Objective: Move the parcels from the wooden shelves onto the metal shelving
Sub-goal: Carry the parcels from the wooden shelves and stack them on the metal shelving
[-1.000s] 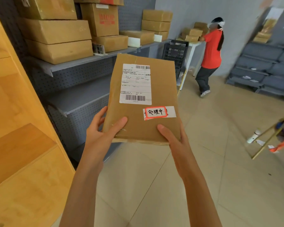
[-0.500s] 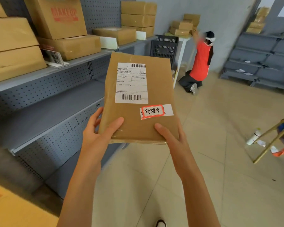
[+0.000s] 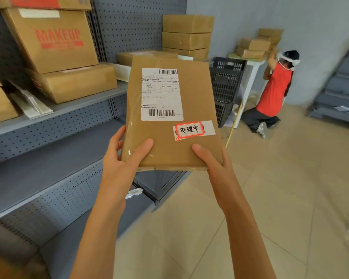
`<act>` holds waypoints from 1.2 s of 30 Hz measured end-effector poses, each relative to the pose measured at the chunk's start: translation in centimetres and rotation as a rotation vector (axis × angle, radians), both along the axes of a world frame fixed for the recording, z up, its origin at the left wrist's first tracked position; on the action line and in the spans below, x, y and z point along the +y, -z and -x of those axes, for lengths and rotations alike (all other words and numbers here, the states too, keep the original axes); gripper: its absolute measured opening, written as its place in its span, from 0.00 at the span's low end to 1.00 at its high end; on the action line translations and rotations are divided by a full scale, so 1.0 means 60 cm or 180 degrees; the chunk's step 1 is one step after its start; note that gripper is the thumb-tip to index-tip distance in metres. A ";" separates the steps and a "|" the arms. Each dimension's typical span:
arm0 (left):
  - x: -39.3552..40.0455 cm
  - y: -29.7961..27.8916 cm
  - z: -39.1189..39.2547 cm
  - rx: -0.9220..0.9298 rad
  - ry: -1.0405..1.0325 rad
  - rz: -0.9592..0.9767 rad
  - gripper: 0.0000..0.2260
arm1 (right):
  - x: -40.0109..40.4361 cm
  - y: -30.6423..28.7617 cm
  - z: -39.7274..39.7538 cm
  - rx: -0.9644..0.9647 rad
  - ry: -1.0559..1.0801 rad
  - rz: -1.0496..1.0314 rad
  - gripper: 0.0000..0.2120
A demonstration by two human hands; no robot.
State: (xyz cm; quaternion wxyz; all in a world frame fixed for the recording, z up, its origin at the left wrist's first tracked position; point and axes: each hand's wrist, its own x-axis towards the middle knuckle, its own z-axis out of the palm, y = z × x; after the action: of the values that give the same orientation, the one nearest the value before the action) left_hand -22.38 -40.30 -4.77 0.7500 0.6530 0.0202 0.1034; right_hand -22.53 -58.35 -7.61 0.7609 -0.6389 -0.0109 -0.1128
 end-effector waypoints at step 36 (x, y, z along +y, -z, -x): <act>-0.261 -0.081 -0.876 -0.0529 -0.1056 -0.0498 0.34 | -0.221 -0.118 -0.989 0.0010 -0.1016 -0.0375 0.23</act>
State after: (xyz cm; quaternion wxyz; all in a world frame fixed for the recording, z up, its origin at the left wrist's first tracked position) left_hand 30.21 -55.96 0.10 0.6687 0.6863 0.0575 0.2803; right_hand 36.80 -71.61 -0.54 0.8054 -0.5834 -0.1044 0.0099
